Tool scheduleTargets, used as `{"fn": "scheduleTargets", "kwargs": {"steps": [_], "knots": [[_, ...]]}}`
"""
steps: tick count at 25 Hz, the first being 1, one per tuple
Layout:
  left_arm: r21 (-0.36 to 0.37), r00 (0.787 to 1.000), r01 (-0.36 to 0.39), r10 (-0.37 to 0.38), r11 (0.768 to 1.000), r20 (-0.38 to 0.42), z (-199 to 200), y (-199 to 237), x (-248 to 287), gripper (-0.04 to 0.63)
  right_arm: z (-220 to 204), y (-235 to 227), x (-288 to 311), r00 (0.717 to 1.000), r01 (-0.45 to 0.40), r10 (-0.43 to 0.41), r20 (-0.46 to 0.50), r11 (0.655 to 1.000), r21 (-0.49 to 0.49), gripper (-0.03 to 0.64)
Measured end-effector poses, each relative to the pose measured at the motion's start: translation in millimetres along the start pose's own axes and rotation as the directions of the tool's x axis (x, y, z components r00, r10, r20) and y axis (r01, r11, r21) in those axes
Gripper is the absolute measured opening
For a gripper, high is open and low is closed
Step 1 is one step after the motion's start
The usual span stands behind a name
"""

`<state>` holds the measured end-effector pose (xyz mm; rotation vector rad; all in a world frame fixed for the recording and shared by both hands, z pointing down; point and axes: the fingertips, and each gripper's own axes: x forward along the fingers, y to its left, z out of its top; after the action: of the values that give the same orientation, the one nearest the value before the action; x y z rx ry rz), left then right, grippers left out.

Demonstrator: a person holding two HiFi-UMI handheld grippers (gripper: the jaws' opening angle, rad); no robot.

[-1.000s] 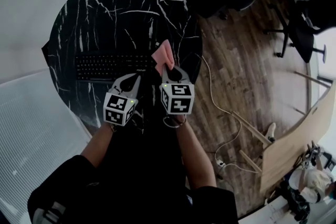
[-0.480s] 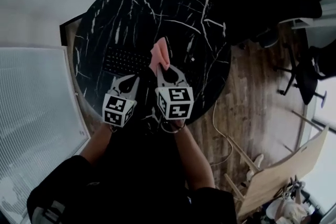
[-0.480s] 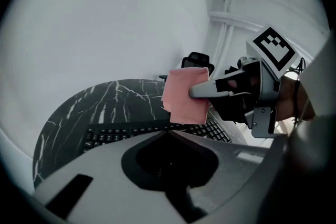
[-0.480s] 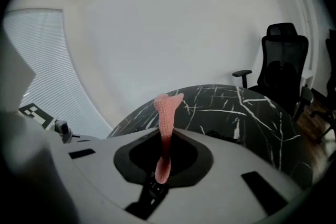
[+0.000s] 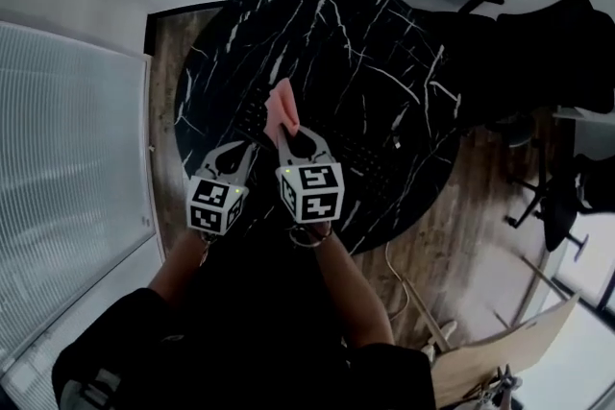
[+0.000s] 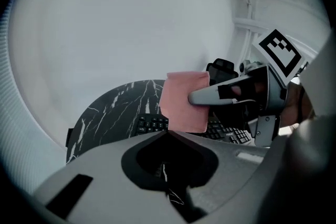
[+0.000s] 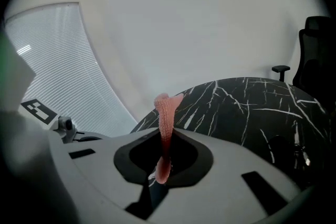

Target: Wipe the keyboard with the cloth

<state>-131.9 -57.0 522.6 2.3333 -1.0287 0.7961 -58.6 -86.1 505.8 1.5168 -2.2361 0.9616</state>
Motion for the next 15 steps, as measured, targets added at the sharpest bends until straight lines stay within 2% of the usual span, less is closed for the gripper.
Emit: {"fn": "scheduleTargets", "kwargs": {"steps": [7, 15], "knots": [[-0.061, 0.997, -0.075, 0.075, 0.995, 0.003, -4.1, 46.6, -14.2, -0.002, -7.9, 37.1, 43.6, 0.994, -0.079, 0.079, -0.071, 0.997, -0.005, 0.006], [-0.111, 0.994, -0.109, 0.106, 0.988, -0.030, -29.1, 84.8, -15.4, -0.002, -50.6, 66.0, 94.2, 0.970, -0.149, 0.167, -0.178, 0.983, 0.111, 0.006]]}}
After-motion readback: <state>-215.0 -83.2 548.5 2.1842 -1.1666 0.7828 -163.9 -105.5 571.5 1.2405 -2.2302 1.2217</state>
